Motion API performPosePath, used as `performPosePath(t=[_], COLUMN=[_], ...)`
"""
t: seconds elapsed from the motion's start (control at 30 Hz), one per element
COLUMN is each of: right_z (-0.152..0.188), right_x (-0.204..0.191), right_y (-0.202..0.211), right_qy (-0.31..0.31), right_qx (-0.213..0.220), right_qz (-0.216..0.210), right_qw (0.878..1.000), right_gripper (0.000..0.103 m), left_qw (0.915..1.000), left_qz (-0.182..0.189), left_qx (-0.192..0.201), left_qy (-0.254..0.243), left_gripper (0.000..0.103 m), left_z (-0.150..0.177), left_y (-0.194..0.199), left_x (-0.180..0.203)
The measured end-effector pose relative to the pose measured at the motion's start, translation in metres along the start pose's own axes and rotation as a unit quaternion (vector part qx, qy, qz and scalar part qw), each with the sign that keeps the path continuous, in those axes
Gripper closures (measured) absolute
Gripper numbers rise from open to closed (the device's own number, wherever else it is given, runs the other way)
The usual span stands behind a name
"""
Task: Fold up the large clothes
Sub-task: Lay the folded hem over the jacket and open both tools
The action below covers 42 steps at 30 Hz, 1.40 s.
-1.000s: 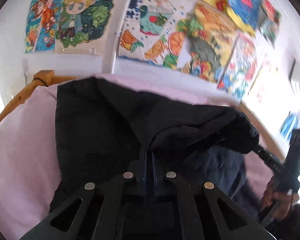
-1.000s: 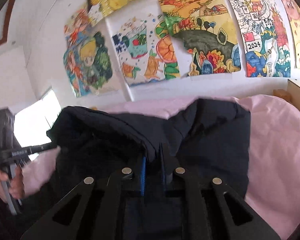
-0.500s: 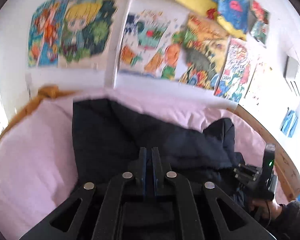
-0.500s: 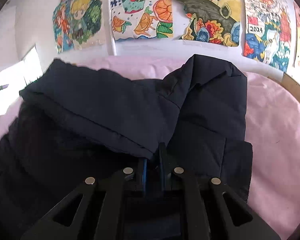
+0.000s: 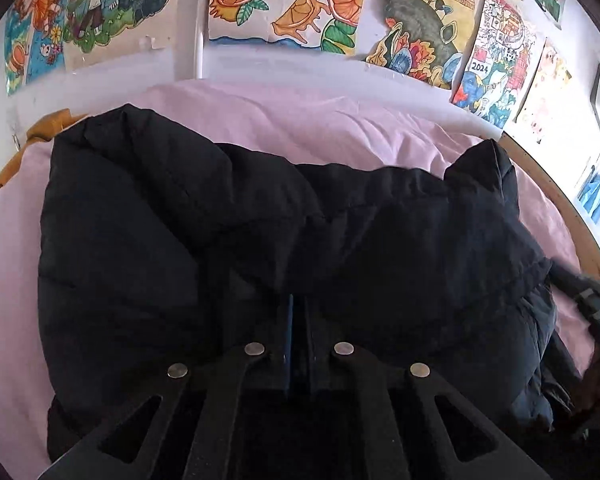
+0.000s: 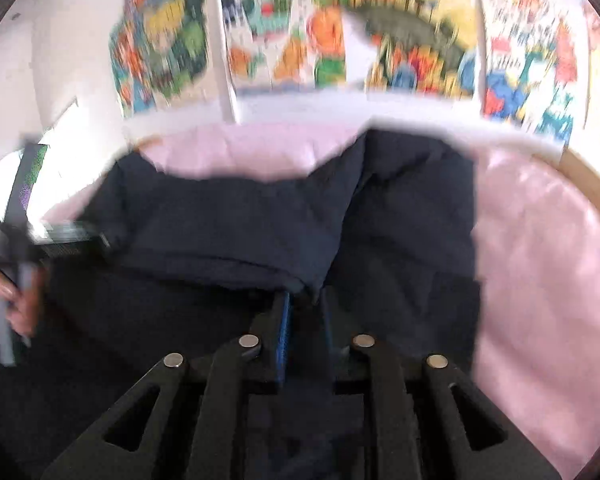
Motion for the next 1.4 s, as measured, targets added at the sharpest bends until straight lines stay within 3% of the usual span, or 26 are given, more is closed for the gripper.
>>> performPosePath(t=[0.1,0.17,0.27,0.33,0.4,0.5,0.73,0.87,0.97,1.03,1.1,1.17,1.2,1.23,1.27,1.3,1.4], right_z=[-0.019,-0.032,-0.041,-0.032,-0.019,-0.005,0.006,0.009,0.012,0.010,0.005,0.000,-0.002,-0.005,-0.006,-0.007,-0.011], right_x=[-0.006,-0.010,-0.016,-0.017,-0.018,-0.023,-0.017,-0.023,-0.031,-0.029,-0.019,-0.012,-0.010,-0.009,-0.008,-0.008,-0.010], right_y=[0.016,0.007,-0.026,-0.069,-0.092,-0.105,-0.127,-0.141,-0.144,-0.135,-0.117,-0.097,-0.084,-0.066,-0.055,-0.035,0.018], right_qy=[0.000,-0.002,0.001,0.002,0.004,0.030,0.027,0.051,0.069,0.063,0.031,-0.010,-0.018,-0.025,-0.026,-0.025,-0.003], right_qx=[0.035,0.030,-0.007,-0.067,-0.083,-0.070,-0.071,-0.077,-0.077,-0.065,-0.057,-0.067,-0.067,-0.070,-0.072,-0.072,-0.064], right_qz=[-0.003,-0.021,-0.042,-0.042,-0.036,-0.021,-0.022,0.008,0.026,0.014,-0.017,-0.042,-0.047,-0.052,-0.050,-0.048,-0.046], right_qw=[0.999,0.999,0.999,0.997,0.996,0.997,0.997,0.996,0.994,0.996,0.998,0.997,0.996,0.996,0.996,0.996,0.997], right_gripper=[0.088,0.088,0.088,0.088,0.088,0.088,0.088,0.089,0.089,0.089,0.088,0.084,0.072,0.062,0.039,0.027,0.026], left_qw=[1.0000,0.9999,0.9999,0.9999,0.9998,0.9994,0.9981,0.9971,0.9967,0.9977,0.9993,0.9995,0.9994,0.9993,0.9991,0.9987,0.9982], left_qz=[-0.006,-0.008,-0.008,-0.008,-0.014,-0.025,-0.044,-0.055,-0.059,-0.045,-0.019,-0.017,-0.026,-0.032,-0.039,-0.041,-0.032], left_qx=[0.002,0.004,0.004,0.003,0.003,-0.001,-0.006,-0.012,-0.006,0.008,0.002,-0.001,0.000,0.002,0.011,0.026,0.028], left_qy=[-0.005,-0.007,-0.006,-0.006,-0.012,-0.025,-0.044,-0.051,-0.056,-0.050,-0.032,-0.027,-0.023,-0.020,-0.015,-0.015,-0.042], left_gripper=[0.097,0.097,0.097,0.097,0.097,0.097,0.097,0.097,0.097,0.097,0.088,0.067,0.056,0.029,0.019,0.019,0.017], left_z=[0.001,0.002,0.001,0.002,0.003,0.007,0.010,0.009,0.009,0.007,0.005,0.003,0.003,0.003,0.005,0.009,0.016], left_y=[-0.001,-0.002,-0.003,-0.004,-0.007,-0.019,-0.042,-0.055,-0.053,-0.037,-0.017,0.001,0.016,0.026,0.040,0.060,0.104], left_x=[0.001,0.001,0.000,-0.002,-0.001,0.000,0.002,0.003,0.005,0.003,0.000,0.001,0.004,0.006,0.008,0.012,0.023])
Point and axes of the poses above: each gripper's, at about its wrist camera, not at the fingertips, and y roughly against the way its jaws point, x to its right, z to its underside, the point moved 1 cm from there along -y, roughly the way its jaws point, and after that the axes turned 7 degrees about -z, right-handed, at the moved point
